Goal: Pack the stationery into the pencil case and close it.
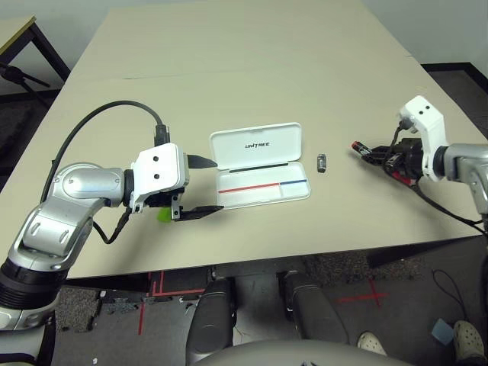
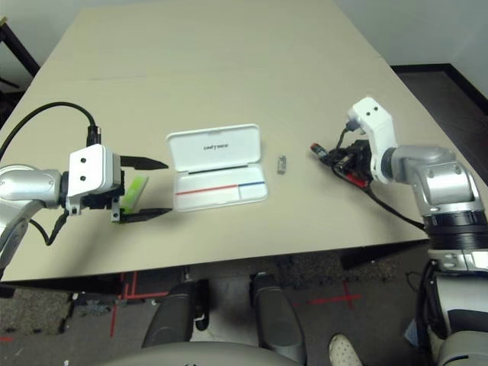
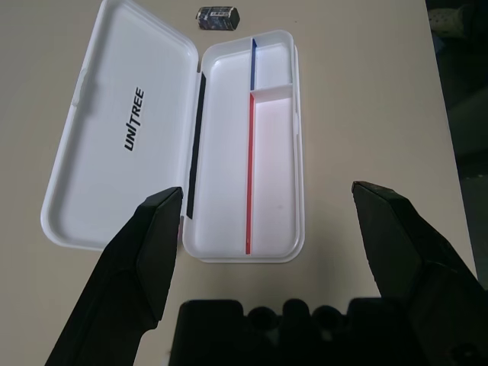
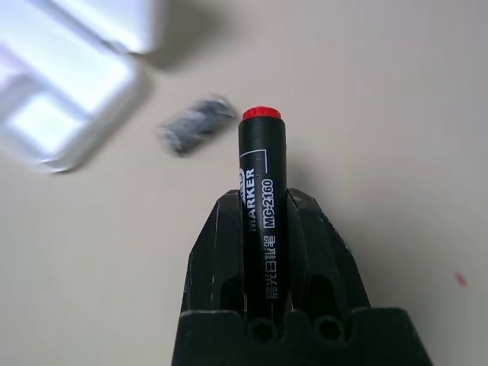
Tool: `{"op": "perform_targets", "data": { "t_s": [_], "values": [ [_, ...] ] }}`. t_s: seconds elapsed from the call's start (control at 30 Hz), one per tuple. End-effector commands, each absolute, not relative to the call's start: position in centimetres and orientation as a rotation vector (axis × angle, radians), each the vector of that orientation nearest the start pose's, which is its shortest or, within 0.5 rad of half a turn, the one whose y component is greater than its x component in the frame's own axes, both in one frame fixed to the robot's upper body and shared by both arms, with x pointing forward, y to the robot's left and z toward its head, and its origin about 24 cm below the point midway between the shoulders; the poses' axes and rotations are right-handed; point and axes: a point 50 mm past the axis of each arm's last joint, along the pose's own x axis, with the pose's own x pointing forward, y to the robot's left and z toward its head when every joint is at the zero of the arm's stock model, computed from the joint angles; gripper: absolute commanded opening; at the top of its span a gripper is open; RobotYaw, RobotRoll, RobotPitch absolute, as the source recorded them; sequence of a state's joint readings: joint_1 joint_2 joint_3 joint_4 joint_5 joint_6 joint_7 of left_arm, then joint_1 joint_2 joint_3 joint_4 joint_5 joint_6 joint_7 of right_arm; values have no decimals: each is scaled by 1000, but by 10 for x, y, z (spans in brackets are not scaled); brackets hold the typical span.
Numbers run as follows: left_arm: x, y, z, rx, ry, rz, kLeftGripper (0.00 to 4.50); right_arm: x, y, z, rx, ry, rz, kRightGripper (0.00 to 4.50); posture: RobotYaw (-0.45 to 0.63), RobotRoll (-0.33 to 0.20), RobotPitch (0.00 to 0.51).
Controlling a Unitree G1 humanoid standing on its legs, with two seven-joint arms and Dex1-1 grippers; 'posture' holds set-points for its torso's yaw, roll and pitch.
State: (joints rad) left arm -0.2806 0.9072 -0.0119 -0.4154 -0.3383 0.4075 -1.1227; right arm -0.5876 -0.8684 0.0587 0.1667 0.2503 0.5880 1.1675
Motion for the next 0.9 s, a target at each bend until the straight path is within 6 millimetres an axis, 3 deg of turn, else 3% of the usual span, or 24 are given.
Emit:
{"op": "perform_targets", "data": {
  "t_s": [0.03, 0.27, 0.57, 0.9],
  "values": [
    [241, 192, 182, 684, 154, -1211, 4500, 312, -235, 190, -495, 352, 1081, 540, 9, 0, 142],
    [240, 193, 182, 694, 155, -1202, 4500, 333, -191, 189, -611, 209, 1259, 540, 33, 0, 136],
    [235, 194, 181, 695, 160, -1178, 4500, 348, -131, 160, -705, 148, 1376, 540, 78, 0, 129],
    [230, 193, 180, 690, 164, -1157, 4500, 348, -107, 148, -743, 140, 1453, 540, 105, 0, 132]
  ]
}}
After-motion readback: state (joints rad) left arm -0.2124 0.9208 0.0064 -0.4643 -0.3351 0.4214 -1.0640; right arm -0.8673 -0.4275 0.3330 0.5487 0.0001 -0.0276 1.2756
